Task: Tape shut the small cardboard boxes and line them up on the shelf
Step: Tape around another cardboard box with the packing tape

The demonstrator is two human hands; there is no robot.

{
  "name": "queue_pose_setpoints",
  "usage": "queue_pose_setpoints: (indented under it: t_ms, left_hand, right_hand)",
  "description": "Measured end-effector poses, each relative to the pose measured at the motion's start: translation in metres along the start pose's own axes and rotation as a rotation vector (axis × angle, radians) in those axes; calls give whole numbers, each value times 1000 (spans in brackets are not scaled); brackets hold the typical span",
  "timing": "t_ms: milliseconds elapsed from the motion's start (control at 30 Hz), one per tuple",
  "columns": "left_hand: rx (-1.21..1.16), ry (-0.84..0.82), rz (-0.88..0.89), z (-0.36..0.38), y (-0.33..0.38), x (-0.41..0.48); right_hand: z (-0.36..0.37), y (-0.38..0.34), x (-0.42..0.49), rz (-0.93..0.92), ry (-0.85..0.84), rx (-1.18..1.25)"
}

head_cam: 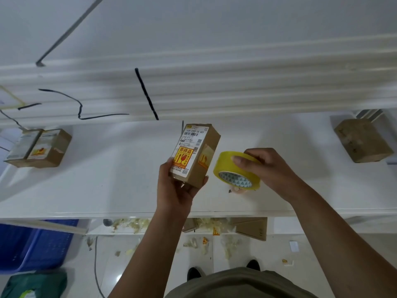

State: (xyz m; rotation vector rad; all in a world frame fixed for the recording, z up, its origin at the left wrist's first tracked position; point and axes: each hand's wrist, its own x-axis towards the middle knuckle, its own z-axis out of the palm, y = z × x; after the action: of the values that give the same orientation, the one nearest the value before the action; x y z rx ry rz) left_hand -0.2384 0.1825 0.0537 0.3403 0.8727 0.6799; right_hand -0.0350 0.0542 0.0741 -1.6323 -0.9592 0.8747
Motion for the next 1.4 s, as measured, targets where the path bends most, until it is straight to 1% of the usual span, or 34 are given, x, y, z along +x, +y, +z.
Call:
queue_pose_setpoints:
  t_ms: [100,167,233,267,300,333,400,433,500,567,600,633,700,767,833,867,933,1033,1100,1200,1233,1300,1400]
  left_hand:
    - [-77,-52,-67,1,-8,-1]
    - [-93,-108,-165,2,-10,-2]
    - [-50,-142,-273,3,-10,-4]
    - [21,-134,-294,3,-11,-2]
    - [132,-102,-270,2,-12,0]
    - [260,-50,-191,1,-14,2]
    - [497,34,65,-3,-15,6]
    - [569,31,160,-3,-14,5]
    - [641,-63,224,-3,-10,2]
    - [764,-202,265,-2,-8,1]
    - [804,-241,301,-1,-8,0]
    - [804,-239,329,-1,-10,0]
    - [660,-170,295,-1,-12,0]
    - [488,-124,207,-2,-13,0]
    - [362,-79,147,-4,-12,-1]
    - [310,-60,123,-5,-12,-1]
    - [230,-42,78,-5,-12,-1]
    - [139,-3,-49,1,-20,-6]
    - [64,26,-131,5,-21,-10]
    - [-87,54,-222,7,-8,-10]
    - [-106,44,-260,8,-5,-10]
    - [-107,1,-333,9,-6,-13]
    - [-106,-51,-409,5,-21,-15]
  right_hand:
    - [3,-3,5,22,25,-71]
    - [7,-6,5,23,53,-115]
    - [10,-7,3,24,67,-95]
    - [11,-9,2,30,84,-73]
    - [11,-9,2,35,106,-56]
    - [11,-8,1,38,123,-58]
    - [10,-8,0,47,136,-110]
    - [11,-8,-1,55,141,-129]
    - [13,-8,-3,60,153,-144]
    - [15,-12,-3,65,150,-184]
    - [15,-15,-3,67,137,-197]
    - [15,-18,-3,68,117,-194]
    - [11,-20,-4,56,43,-96]
    - [4,-17,-6,1,-59,71]
    - [1,-9,-10,-68,-113,193]
    - [3,-6,-12,-104,-106,216]
    - [12,-3,-14,-134,-40,235]
    - [20,-3,-14,-173,77,270]
    - [19,-6,-13,-190,147,228]
    - [12,1,-16,-156,217,-29]
    - [11,7,-19,-117,240,-86]
    - [9,15,-24,-22,275,-92]
    - [7,17,-20,24,294,-195]
